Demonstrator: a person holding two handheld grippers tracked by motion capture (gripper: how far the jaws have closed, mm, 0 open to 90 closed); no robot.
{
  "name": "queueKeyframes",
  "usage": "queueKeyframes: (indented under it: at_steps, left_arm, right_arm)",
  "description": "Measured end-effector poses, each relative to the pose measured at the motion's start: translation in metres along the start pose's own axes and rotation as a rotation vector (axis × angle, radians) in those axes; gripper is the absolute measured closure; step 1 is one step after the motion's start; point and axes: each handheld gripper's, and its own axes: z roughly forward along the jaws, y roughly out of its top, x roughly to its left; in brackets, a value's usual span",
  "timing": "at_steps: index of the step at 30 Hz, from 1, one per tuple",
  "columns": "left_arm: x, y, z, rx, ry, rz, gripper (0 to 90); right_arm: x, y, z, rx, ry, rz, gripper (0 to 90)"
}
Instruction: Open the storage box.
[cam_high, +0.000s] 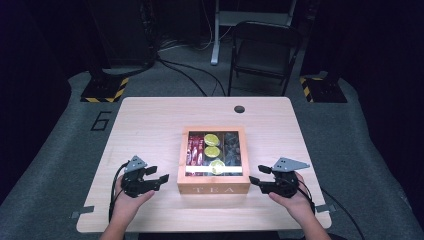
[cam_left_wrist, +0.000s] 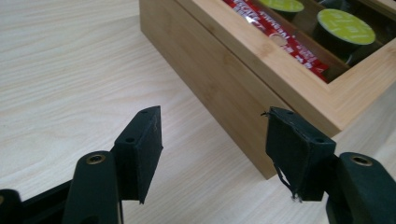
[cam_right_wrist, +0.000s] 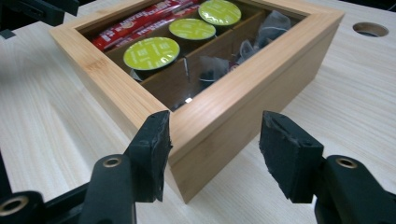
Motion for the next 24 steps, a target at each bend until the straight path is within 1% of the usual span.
queueKeyframes:
  at_steps: [1,2,4,6,7,8,10,12,14,15,17,18,19,20,21,22,23,24]
  left_arm:
    - [-0.003,0.001,-0.001,-0.001,-0.004,0.002,35.9]
    - [-0.006,0.001,0.0,-0.013,-0.008,0.01,35.1]
    - [-0.01,0.002,0.0,-0.01,-0.025,0.025,33.5]
    - [-0.02,0.003,0.002,-0.022,-0.051,0.051,32.9]
    - [-0.02,0.003,0.002,-0.022,-0.051,0.051,32.8]
    - [-0.023,0.004,0.002,-0.017,-0.064,0.064,32.8]
    - [-0.028,0.004,0.004,-0.019,-0.081,0.075,32.1]
    - [-0.03,0.004,0.005,-0.009,-0.09,0.09,31.9]
    - [-0.031,0.003,0.007,-0.005,-0.097,0.092,31.9]
    - [-0.032,0.003,0.008,-0.003,-0.099,0.092,31.9]
    - [-0.032,0.002,0.01,0.0,-0.1,0.093,32.0]
    - [-0.033,0.002,0.01,0.004,-0.102,0.094,32.1]
    - [-0.033,0.001,0.011,0.004,-0.1,0.104,32.3]
    - [-0.033,0.001,0.012,0.006,-0.102,0.1,32.7]
    - [-0.034,0.0,0.013,0.013,-0.109,0.101,33.0]
    - [-0.035,0.0,0.015,0.007,-0.111,0.096,33.4]
    - [-0.035,0.0,0.015,0.016,-0.117,0.099,33.5]
    - [-0.036,-0.001,0.016,0.008,-0.115,0.098,33.7]
  right_arm:
    - [0.0,0.0,0.0,0.0,0.0,0.0,41.6]
    - [0.002,0.001,0.0,0.004,0.009,-0.005,41.2]
    - [0.005,0.002,0.0,0.0,0.019,-0.014,40.6]
    - [0.009,0.003,0.002,0.014,0.029,-0.027,40.2]
    - [0.009,0.003,0.002,0.014,0.029,-0.027,40.2]
    - [0.01,0.003,0.003,0.02,0.032,-0.036,40.1]
    - [0.013,0.002,0.006,0.035,0.038,-0.038,39.6]
    - [0.013,0.001,0.008,0.044,0.045,-0.052,39.2]
    - [0.014,0.0,0.01,0.051,0.047,-0.055,39.1]
    - [0.015,-0.001,0.011,0.053,0.043,-0.045,39.1]
    - [0.016,-0.002,0.014,0.063,0.045,-0.062,39.1]
    - [0.017,-0.003,0.015,0.071,0.041,-0.061,39.2]
    - [0.017,-0.003,0.016,0.077,0.042,-0.073,39.2]
    - [0.017,-0.004,0.017,0.079,0.046,-0.079,39.3]
    - [0.018,-0.005,0.018,0.089,0.038,-0.074,38.8]
    - [0.019,-0.005,0.019,0.095,0.028,-0.085,39.0]
    - [0.018,-0.006,0.019,0.094,0.032,-0.091,39.5]
    - [0.017,-0.006,0.019,0.095,0.035,-0.081,40.2]
